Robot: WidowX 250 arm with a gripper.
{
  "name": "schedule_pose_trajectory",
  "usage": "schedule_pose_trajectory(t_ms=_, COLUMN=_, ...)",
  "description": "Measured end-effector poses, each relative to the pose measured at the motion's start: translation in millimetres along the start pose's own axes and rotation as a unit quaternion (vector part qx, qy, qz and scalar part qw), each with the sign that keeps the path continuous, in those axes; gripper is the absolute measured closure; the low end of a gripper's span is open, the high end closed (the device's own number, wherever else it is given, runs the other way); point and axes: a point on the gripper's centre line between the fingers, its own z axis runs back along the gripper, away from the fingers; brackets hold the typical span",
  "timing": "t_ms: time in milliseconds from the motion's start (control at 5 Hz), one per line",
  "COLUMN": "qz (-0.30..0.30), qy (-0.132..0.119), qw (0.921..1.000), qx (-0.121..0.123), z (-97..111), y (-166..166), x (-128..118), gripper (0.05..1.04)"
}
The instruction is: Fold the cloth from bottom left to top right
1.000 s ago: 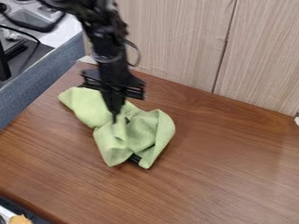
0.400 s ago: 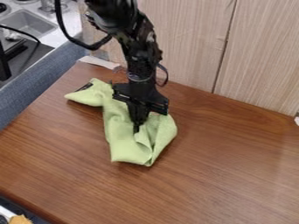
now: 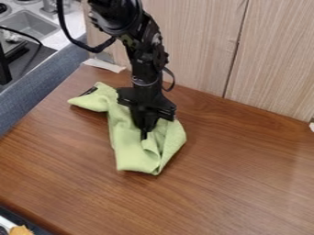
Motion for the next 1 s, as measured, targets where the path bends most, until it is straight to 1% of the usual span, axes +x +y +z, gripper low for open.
schedule_pose_trajectory(t_ms=200, qz=-0.004, qy=0.014, qw=0.9999, qx=0.006, z=0, y=3, x=-5, gripper=0.328)
schedule_pose_trajectory(t_ms=400, qz=-0.014, qy=0.018, qw=0.9997, qx=0.009, z=9, y=4, x=-7, gripper=0.096)
schedule_pose_trajectory(t_ms=600, qz=-0.011, qy=0.021, qw=0.9997, qx=-0.006, z=22, y=3, x=-5, gripper=0.079)
schedule_pose_trajectory(t_ms=800, qz=-0.017, qy=-0.003, qw=0.9998, qx=-0.011, z=47, y=4, x=0, gripper=0.083)
schedule_pose_trajectory(t_ms=1000, qz=-0.029, qy=-0.012, qw=0.9993, qx=-0.021, z=74, y=9, x=-3, gripper=0.083)
